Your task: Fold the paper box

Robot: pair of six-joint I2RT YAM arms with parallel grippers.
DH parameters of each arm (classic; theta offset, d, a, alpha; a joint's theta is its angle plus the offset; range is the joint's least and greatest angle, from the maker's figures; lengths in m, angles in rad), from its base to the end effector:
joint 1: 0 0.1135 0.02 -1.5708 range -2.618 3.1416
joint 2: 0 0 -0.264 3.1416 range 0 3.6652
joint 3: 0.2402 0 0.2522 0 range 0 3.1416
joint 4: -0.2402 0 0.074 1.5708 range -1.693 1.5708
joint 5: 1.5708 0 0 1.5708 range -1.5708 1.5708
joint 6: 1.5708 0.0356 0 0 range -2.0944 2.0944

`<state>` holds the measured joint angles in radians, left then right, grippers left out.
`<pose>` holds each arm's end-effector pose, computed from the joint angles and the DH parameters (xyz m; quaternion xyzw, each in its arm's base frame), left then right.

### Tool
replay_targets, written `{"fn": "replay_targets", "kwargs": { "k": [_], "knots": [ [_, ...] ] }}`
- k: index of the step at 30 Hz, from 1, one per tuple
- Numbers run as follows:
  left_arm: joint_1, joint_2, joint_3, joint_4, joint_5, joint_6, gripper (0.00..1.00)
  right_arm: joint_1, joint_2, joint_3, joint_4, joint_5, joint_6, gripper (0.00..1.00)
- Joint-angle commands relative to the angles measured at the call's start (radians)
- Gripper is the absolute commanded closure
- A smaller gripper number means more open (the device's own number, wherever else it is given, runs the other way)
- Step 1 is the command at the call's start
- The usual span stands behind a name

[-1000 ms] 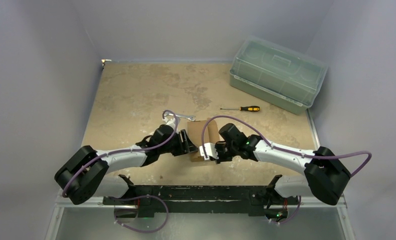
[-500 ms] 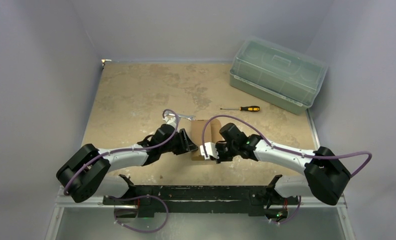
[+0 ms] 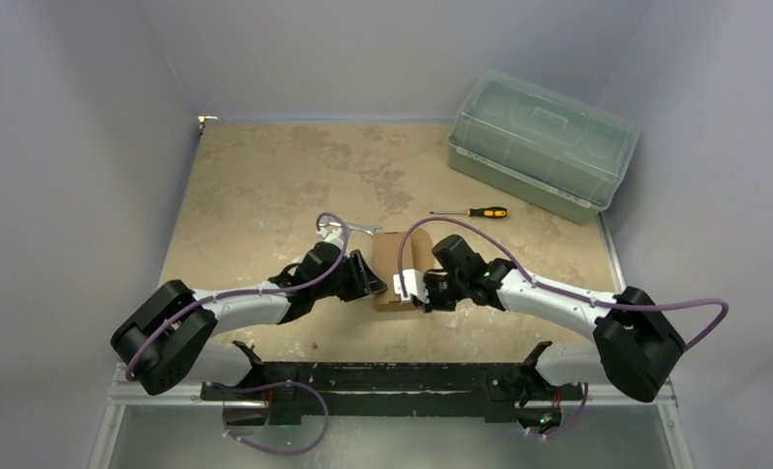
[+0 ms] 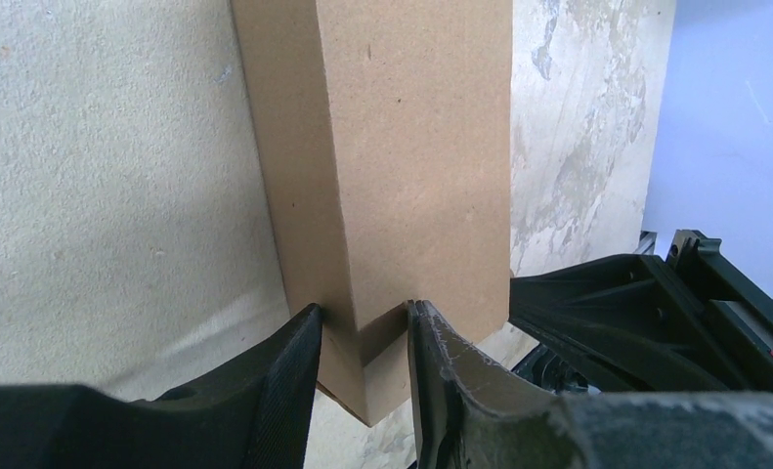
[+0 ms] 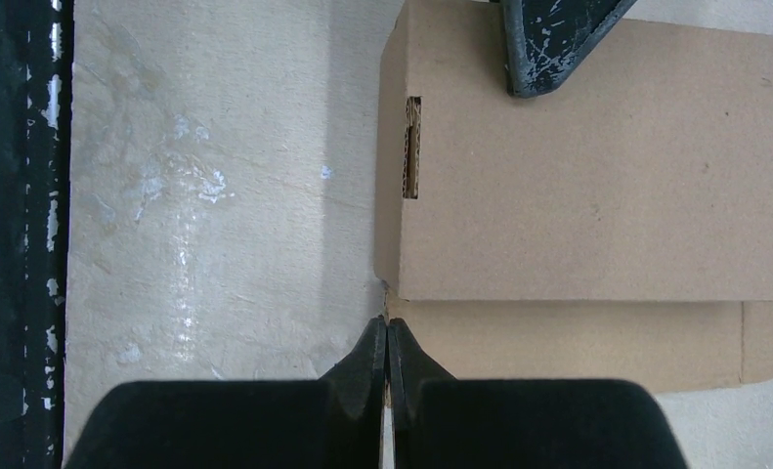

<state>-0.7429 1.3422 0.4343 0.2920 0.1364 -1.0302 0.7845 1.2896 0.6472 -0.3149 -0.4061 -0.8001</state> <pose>0.1789 -0.1709 0.1514 -0.0959 0.8815 -0.3935 0.2429 0.1601 0.1797 0.1812 -0.7075 0.6123 0.1899 0.2972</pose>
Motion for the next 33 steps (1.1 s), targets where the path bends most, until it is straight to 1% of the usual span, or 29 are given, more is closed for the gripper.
{"fn": "replay_targets", "kwargs": {
  "k": [1,8,15,33],
  "knots": [
    [-0.007,0.015,-0.006,0.016,-0.023,-0.004,0.64,-0.005,0.017,0.045,0.013,-0.013,0.023,1.00],
    [-0.007,0.031,-0.002,0.030,-0.016,-0.010,0.64,-0.006,0.032,0.056,0.015,-0.030,0.046,1.00],
    [-0.007,0.035,-0.003,0.035,-0.014,-0.011,0.64,-0.010,0.028,0.058,0.031,-0.010,0.068,1.00],
    [-0.004,0.038,-0.030,0.077,-0.025,-0.039,0.64,-0.038,0.018,0.030,0.055,-0.029,0.116,1.00]
  ]
}}
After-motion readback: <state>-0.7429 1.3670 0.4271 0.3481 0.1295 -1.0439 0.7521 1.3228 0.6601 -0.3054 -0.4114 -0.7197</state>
